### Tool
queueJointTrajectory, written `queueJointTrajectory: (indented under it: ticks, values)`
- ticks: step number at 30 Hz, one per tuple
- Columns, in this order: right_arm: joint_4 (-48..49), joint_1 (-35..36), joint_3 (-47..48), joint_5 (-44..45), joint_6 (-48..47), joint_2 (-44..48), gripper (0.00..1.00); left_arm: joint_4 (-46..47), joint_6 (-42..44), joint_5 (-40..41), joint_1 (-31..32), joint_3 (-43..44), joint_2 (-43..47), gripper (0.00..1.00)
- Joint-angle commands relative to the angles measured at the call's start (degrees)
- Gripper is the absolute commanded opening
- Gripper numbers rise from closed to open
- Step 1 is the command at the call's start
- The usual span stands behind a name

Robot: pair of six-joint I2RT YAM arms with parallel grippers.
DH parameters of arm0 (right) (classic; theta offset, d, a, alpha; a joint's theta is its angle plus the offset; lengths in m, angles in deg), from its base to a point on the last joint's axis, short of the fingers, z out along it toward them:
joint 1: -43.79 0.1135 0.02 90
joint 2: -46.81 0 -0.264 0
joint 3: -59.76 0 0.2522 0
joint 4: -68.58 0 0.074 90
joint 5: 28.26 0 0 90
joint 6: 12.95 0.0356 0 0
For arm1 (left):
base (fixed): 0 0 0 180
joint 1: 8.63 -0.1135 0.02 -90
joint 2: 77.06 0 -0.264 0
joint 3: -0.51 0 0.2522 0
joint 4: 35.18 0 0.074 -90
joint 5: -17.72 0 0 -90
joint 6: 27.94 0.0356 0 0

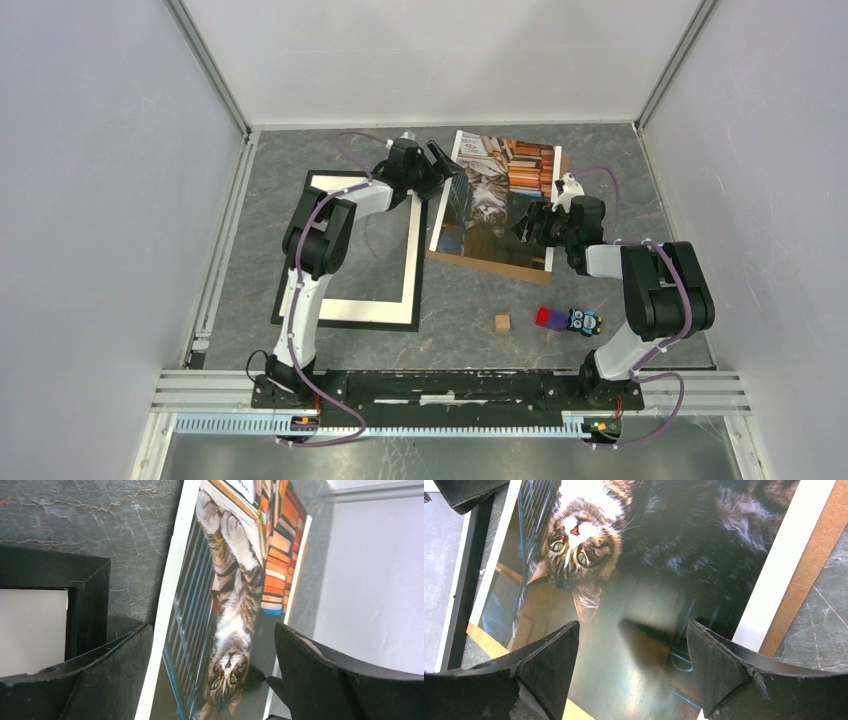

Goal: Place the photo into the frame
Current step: Pick up the photo at the center of the board.

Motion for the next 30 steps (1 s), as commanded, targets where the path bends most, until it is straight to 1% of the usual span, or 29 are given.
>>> queueJointTrajectory:
  ticks: [1, 4, 9, 13, 15, 17, 23, 30]
  values:
    - [-5.2, 0.0, -0.8, -1.0, 1.2, -1.9, 0.84, 12.7, -9.2, -8.8, 0.3, -3.0, 1.9, 0.94]
    - [-5.1, 0.0, -0.8, -1.2, 1.2, -1.9, 0.84, 15.0, -9.8, -9.2, 0.2, -5.5, 3.2, 0.91]
    - [-5.1, 0.0, -0.9, -1.1, 1.3, -1.9, 0.84, 16.3, -8.9, -9.6, 0.3, -8.2, 5.2, 0.86]
    - [-4.7, -0.1, -0.9, -1.7, 1.5, -2.0, 0.84, 14.3, -6.3, -9.5, 0.3, -9.4, 6.8, 0.79]
    - [-4.7, 0.0, -0.9, -1.7, 1.5, -1.8, 0.84, 12.3, -4.1, -8.6, 0.3, -9.9, 7.9, 0.79]
    - [-4.6, 0.1, -0.9, -1.8, 1.5, -1.8, 0.84, 9.7, -1.4, -7.4, 0.2, -9.8, 8.7, 0.82]
    - [-4.4, 0.0, -1.0, -2.2, 1.6, -2.0, 0.84, 2.7, 3.4, -3.0, 0.1, -8.4, 9.3, 0.86]
    - [-4.1, 0.0, -0.9, -2.6, 1.8, -2.4, 0.84, -6.6, 9.2, -1.5, -0.5, 0.0, 4.8, 0.9]
